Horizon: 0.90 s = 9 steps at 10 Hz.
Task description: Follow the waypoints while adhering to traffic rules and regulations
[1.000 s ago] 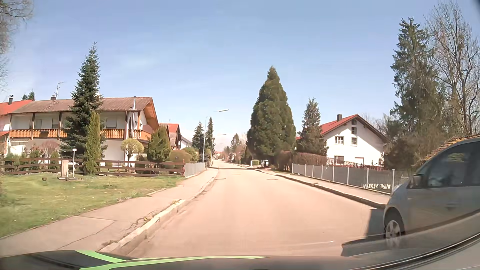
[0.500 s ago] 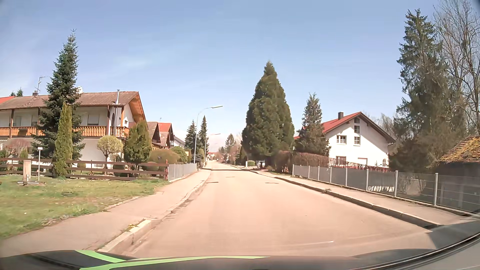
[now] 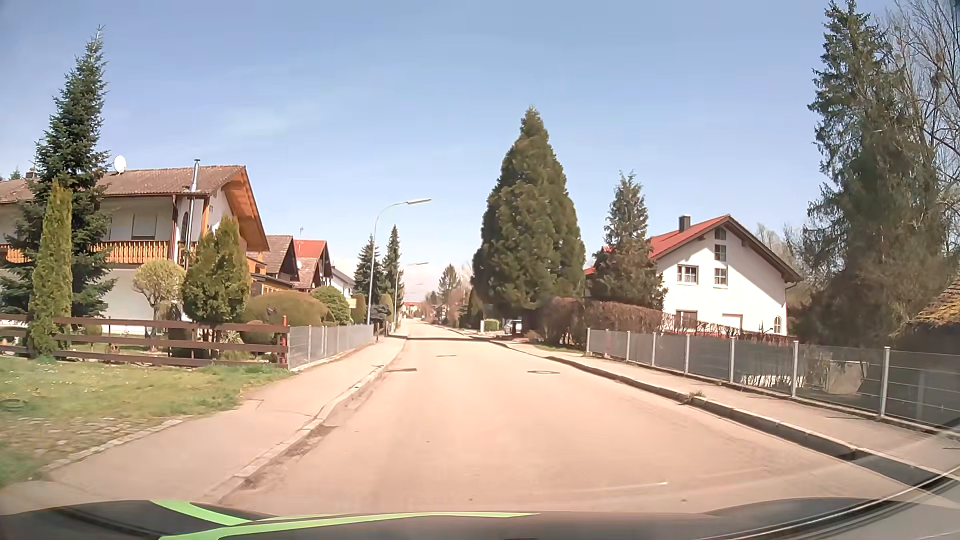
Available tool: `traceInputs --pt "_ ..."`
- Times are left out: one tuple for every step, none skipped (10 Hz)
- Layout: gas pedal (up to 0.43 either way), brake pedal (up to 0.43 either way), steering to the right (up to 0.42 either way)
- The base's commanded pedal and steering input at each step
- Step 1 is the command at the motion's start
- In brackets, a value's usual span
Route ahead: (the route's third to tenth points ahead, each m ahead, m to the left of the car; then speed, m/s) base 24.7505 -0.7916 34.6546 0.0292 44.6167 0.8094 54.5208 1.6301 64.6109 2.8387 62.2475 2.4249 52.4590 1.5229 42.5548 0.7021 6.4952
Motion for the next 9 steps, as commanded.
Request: traceInputs --pt "0.047 0.0 0.023" --pt "0.047 0.0 0.021" --pt "0.047 0.0 0.021" --pt "0.047 0.0 0.019" --pt "0.047 0.0 0.018" --pt "0.047 0.0 0.016" --pt "0.047 0.0 0.014" --pt "0.047 0.0 0.012" --pt "0.047 0.0 0.011"
